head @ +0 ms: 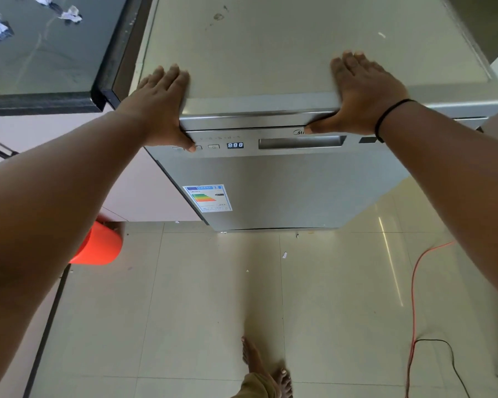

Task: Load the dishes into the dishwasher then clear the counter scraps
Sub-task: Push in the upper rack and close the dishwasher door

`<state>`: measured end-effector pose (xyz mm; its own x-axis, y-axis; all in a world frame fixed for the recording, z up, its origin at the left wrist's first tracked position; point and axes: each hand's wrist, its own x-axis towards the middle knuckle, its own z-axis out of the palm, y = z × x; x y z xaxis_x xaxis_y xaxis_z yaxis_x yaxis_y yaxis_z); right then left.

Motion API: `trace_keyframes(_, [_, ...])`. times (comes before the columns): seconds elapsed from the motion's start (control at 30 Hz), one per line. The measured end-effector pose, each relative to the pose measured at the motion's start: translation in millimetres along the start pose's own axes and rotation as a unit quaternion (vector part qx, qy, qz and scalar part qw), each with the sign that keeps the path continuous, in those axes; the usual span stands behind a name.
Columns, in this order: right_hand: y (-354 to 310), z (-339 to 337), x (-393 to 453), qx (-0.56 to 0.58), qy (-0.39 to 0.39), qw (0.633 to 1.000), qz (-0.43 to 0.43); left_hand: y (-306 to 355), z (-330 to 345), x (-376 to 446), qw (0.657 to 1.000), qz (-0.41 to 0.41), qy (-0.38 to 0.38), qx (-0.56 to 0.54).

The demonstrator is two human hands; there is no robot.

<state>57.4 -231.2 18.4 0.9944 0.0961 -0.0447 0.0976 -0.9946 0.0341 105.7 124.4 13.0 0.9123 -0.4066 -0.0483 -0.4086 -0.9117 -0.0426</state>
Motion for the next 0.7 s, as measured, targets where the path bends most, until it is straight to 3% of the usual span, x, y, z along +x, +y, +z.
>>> trace_keyframes(0.2, [1.5,2.3,1.7,0.002,0.008,1.000,-0.007,-6.2,-2.5,0.7,1.000,0.029,0.000,-0.003])
trace_keyframes(0.7, [3.1,1.5,1.8,0.019,0.013,1.000,0.002,-8.2,2.9,8.3,0.999,-0.018,0.020,-0.043])
